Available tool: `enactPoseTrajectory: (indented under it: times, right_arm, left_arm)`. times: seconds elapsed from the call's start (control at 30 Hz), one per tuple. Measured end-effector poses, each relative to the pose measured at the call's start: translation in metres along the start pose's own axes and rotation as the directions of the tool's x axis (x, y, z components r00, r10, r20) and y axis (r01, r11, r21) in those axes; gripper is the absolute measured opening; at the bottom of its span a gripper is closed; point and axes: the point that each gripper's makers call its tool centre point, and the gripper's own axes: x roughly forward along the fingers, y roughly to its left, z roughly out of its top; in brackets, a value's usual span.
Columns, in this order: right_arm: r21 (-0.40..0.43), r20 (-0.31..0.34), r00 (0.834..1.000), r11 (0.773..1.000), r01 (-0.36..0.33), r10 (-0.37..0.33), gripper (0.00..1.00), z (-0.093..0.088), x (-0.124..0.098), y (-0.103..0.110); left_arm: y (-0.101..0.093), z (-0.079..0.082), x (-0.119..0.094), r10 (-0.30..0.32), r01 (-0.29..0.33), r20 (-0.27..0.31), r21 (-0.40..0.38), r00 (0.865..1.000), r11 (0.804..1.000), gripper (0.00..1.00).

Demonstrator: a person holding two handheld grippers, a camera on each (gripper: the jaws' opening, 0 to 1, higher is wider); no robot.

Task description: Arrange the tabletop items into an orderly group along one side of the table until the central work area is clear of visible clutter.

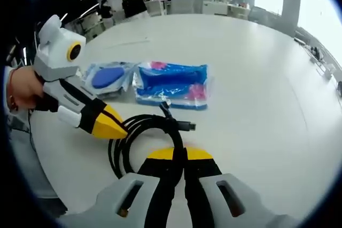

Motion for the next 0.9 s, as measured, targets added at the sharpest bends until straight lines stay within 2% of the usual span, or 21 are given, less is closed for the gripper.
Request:
enactPoseTrajectory:
  times: [0.23, 0.37, 0.53, 0.9]
  right_arm:
    - [-0.026, -0.008, 1.0, 1.0, 0.001, -0.001, 0.02, -0.0025, 0.0048, 0.0002]
    - [-0.033, -0.007, 1.0, 0.999, -0.004, 0.003, 0.02, -0.0024, 0.0066, -0.0005]
    - [-0.036, 0.001, 1.0, 0.999, -0.01, 0.01, 0.03, -0.0019, 0.0067, 0.0016]
    - [-0.017, 0.024, 1.0, 1.0, 0.009, -0.009, 0.12, -0.002, 0.0, -0.0032]
  left_arm:
    - [0.0039, -0.0006, 0.0035, -0.011, 0.011, 0.004, -0.039, 1.0, 0.999, 0.03]
    - [0.0028, 0.0, 0.0034, -0.016, 0.016, 0.007, -0.029, 1.0, 0.999, 0.03]
    - [0.0028, 0.0006, 0.0027, -0.02, 0.02, 0.014, -0.054, 1.0, 0.998, 0.03]
    - [0.0034, 0.0012, -0.0033, -0.013, 0.014, 0.027, -0.01, 1.0, 1.0, 0.06]
